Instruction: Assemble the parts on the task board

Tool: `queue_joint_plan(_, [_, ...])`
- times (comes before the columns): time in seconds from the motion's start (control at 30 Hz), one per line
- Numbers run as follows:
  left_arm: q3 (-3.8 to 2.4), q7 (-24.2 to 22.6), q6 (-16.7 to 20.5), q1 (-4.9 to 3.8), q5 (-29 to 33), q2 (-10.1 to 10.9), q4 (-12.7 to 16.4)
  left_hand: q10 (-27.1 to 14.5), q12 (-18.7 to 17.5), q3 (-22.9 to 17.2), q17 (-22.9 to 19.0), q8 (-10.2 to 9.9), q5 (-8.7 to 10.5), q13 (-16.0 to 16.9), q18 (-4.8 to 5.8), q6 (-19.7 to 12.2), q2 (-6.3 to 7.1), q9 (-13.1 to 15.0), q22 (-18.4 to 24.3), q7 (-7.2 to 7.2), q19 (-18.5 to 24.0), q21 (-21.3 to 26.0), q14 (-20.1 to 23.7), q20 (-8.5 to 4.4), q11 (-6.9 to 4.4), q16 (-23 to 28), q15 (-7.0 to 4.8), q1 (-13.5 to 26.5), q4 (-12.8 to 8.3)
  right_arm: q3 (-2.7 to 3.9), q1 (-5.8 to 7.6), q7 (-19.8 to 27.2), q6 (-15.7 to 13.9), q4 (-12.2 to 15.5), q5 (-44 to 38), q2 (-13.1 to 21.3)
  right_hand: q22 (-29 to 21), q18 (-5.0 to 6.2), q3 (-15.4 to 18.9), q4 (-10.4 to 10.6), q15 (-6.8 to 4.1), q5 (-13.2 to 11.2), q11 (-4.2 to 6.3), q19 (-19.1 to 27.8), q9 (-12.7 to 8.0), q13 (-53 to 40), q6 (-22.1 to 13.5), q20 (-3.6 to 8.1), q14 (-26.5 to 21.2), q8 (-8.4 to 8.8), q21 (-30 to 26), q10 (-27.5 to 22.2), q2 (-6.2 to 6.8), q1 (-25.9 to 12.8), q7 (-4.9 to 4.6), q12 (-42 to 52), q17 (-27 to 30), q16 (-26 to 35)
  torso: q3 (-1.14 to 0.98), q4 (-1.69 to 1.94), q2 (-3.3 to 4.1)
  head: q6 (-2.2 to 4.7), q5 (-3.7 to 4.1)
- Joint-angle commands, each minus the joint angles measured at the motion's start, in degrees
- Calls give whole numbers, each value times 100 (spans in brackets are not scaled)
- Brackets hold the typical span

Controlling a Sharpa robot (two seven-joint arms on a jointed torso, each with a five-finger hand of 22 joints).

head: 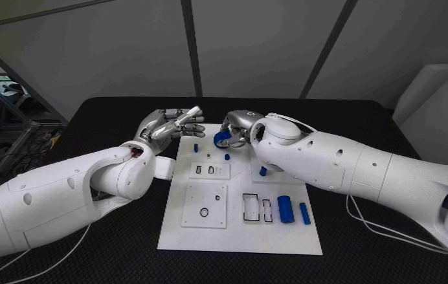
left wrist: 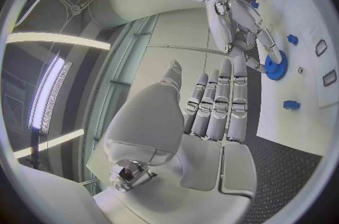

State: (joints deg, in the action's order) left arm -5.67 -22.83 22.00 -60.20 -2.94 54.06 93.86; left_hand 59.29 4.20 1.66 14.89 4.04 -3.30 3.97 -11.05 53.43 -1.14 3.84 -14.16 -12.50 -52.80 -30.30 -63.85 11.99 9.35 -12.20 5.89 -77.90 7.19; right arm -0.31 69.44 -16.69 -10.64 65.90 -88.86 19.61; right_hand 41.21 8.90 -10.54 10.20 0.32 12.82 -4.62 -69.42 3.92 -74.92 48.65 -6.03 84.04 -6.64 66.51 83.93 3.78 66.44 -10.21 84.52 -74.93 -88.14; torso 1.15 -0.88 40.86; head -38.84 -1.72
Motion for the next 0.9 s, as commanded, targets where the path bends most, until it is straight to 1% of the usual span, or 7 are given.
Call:
queue_joint_plan(0.03, [-6, -28, 12, -12, 0, -2, 9, -9, -15, 33, 7, -20, 9, -4, 75, 0, -43, -10, -7, -33, 40, -22, -2, 8, 29, 37, 41, 28, -13, -16, -15, -77, 142, -39, 94, 18, 3, -63, 34, 178, 35, 16, -55, 9, -4, -826, -46, -54, 470, 22, 12, 165, -32, -164, -4, -28, -929, 7, 1, 5, 0, -3, -4])
queue_joint_plan(0.23, [-6, -28, 13, -12, 0, 2, 4, -13, -17, 35, 9, -22, 9, -5, 75, -4, -44, -10, -8, -35, 41, -24, -2, 9, 31, 39, 43, 29, -13, -16, -15, -64, -22, -25, 111, 53, 33, -66, -8, 186, 36, 117, -52, -6, 6, -862, -20, -57, 476, -1, 33, 189, -37, -93, -2, 1, -956, -3, 0, 3, -2, -13, -9])
queue_joint_plan(0.5, [-6, -32, 12, -12, 0, 7, 2, -13, -17, 35, 10, -22, 9, -5, 75, -5, -44, -10, -8, -36, 41, -24, -2, 9, 31, 39, 43, 29, -13, -16, -16, -27, -234, 83, 116, 130, 67, -71, -91, 53, 23, 194, -37, -28, 11, -892, 26, -48, 483, -32, 62, 211, 5, 122, 14, 24, -989, -15, -1, -1, -3, -10, -6])
queue_joint_plan(0.6, [-6, -33, 9, -12, 0, 12, 5, -15, -18, 35, 12, -23, 9, -5, 75, -7, -46, -10, -9, -36, 43, -26, -2, 9, 32, 40, 44, 29, -13, -16, -17, 62, -698, 189, 123, 227, 103, -76, -171, -41, 10, 212, -20, -48, 21, -912, 99, -38, 486, -73, 85, 226, -14, 262, 33, 40, -1004, -20, 2, 5, -2, -8, 4])
queue_joint_plan(0.67, [-6, -34, 6, -11, 0, 16, 7, -15, -18, 35, 12, -23, 9, -5, 75, -7, -46, -10, -9, -36, 43, -26, -2, 9, 32, 40, 44, 29, -13, -16, -17, 175, -1050, 277, 166, 320, 104, -78, -280, -108, -1, 107, -11, -50, 19, -921, 132, -27, 482, -88, 90, 233, -58, 370, 48, 45, -989, -15, 4, 4, -4, -4, 7])
queue_joint_plan(0.77, [-6, -35, 2, -11, 0, 25, 3, -15, -18, 35, 12, -23, 9, -5, 75, -7, -46, -10, -9, -36, 43, -26, -2, 9, 32, 40, 44, 29, -13, -15, -18, 455, -1575, 484, 356, 575, 89, -75, -426, -266, -11, 9, -2, -42, 10, -935, 142, -16, 474, -86, 86, 244, -18, 555, 44, 53, -950, -1, 0, -12, -12, -2, -23])
queue_joint_plan(0.9, [-6, -34, -5, -11, 0, 38, -5, -16, -19, 35, 13, -23, 8, -5, 75, -8, -49, -10, -10, -36, 44, -27, -2, 10, 33, 41, 44, 28, -14, -12, -19, 915, -1756, 824, 908, 1042, 16, -64, -457, -403, -10, 5, -7, 2, 1, -897, 127, -15, 459, -68, 49, 219, 130, 655, 41, 15, -887, 22, 0, -14, -8, 13, -8])
